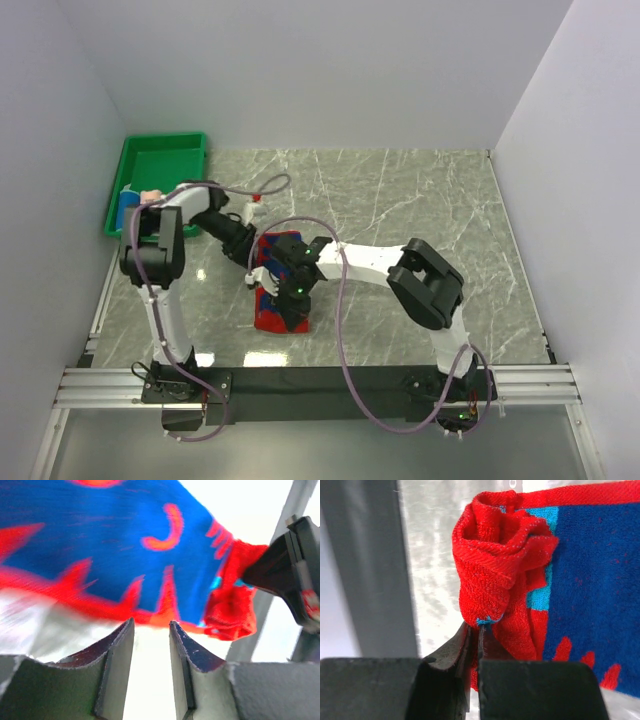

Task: Roll the towels
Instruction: Roll the towel

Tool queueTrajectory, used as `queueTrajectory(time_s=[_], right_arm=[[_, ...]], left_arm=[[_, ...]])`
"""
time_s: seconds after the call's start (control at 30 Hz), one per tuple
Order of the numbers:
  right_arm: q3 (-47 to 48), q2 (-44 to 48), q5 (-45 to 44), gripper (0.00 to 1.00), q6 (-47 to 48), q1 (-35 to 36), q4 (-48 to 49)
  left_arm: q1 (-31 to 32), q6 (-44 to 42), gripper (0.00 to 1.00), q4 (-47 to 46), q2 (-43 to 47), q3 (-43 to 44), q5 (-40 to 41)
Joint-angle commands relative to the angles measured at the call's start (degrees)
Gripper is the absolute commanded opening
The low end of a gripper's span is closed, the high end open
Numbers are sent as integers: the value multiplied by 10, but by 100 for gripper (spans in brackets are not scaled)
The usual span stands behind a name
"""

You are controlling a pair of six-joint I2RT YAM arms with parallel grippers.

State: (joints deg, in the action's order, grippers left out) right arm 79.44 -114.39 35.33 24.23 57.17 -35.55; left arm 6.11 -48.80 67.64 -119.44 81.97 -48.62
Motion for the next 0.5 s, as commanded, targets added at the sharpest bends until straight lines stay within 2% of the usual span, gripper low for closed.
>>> queueTrajectory(time_s=[0.0,0.07,0.1,0.27,0.47], right_arm=[[46,-39,100,0,-52,-25,-83],[66,-61,123,0,-52,-37,-110],[91,-87,129,0,-51,-41,-121],[177,-173,189,0,-52,-71,-194],[269,-264,227,0,-52,-92,-245]], left_arm=[[-47,-16,40,-25,59,16,-9],[-59,-10,39,-43,87,6,-4],[-85,-10,39,-49,98,-10,-2],[-123,-7,38,-111,219,-80,18],[-137,-78,39,-130,423,-248,41]])
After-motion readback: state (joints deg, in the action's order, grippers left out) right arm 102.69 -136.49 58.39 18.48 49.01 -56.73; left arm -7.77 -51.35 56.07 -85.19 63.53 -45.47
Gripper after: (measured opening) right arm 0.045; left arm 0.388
